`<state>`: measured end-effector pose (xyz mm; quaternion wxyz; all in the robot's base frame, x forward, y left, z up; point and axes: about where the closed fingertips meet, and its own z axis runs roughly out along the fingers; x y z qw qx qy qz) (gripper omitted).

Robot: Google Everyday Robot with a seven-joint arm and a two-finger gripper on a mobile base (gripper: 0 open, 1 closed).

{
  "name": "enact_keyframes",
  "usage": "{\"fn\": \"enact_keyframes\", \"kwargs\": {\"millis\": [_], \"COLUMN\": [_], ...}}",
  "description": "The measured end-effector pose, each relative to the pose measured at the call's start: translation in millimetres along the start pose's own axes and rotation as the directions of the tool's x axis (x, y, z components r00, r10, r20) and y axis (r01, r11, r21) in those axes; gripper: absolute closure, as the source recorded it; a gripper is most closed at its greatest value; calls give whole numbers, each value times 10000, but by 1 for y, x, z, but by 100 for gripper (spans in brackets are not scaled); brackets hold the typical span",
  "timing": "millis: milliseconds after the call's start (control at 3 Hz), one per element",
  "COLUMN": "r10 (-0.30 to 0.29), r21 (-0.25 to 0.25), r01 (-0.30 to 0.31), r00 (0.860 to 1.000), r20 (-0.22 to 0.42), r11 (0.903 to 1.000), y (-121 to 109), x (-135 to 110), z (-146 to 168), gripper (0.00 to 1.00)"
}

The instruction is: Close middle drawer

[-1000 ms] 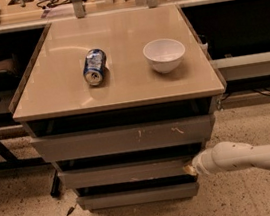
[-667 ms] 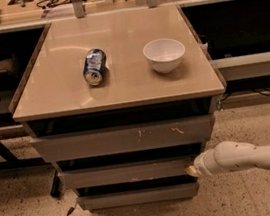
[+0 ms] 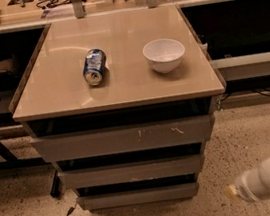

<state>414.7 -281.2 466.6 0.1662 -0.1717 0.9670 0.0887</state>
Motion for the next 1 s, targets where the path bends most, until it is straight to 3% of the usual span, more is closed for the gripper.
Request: {"fn": "enact_keyframes", "kwargs": {"millis": [333, 667, 1000], "r10": [1656, 3117, 3272], "r21": [1191, 2065, 2332], "r01": [-1557, -2735, -2844], "r00": [9830, 9323, 9292], "r20": [-786, -1833, -1718], "r11": [9806, 9394, 9299], "y": [-15, 3, 9], "x": [78, 167, 173], "z": [-66, -125, -148], "gripper": [100, 100, 82]}}
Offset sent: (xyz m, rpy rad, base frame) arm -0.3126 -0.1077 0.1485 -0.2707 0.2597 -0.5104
